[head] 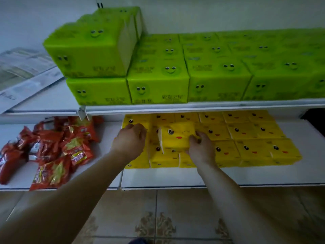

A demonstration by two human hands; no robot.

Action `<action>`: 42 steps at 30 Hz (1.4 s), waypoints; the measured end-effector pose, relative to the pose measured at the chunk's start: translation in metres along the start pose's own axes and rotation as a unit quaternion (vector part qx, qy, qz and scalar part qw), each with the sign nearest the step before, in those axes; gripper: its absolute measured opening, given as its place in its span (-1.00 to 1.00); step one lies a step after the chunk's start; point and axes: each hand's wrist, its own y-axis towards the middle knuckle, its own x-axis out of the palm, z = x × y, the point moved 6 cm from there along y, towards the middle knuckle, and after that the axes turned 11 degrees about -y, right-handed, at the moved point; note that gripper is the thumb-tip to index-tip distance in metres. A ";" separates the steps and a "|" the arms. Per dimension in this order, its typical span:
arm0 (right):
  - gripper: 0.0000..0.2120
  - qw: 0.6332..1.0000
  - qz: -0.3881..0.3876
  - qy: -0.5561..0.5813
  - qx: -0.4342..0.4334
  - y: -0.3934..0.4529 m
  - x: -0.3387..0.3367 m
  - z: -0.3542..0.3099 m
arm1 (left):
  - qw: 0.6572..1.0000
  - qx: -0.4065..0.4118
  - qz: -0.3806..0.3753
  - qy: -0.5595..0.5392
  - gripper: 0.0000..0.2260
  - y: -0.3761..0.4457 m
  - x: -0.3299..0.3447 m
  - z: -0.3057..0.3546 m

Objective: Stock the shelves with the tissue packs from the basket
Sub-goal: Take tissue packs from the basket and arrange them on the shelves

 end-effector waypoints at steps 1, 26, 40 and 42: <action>-0.61 1.000 0.015 -0.007 0.004 0.012 0.009 -0.001 | 1.000 0.004 -0.003 0.025 -0.57 0.011 0.006 -0.012; -0.65 0.868 0.052 -0.396 -0.297 0.116 0.126 -0.060 | 0.994 0.033 -0.042 0.097 -0.37 0.043 0.049 -0.075; -0.52 0.868 -0.002 -0.408 -0.282 0.047 -0.008 -0.021 | 0.990 0.105 0.015 0.095 -0.50 0.015 0.042 0.034; -0.54 0.871 -0.004 -0.407 -0.275 0.027 -0.049 -0.011 | 0.987 0.151 -0.027 0.052 -0.53 -0.002 0.053 0.078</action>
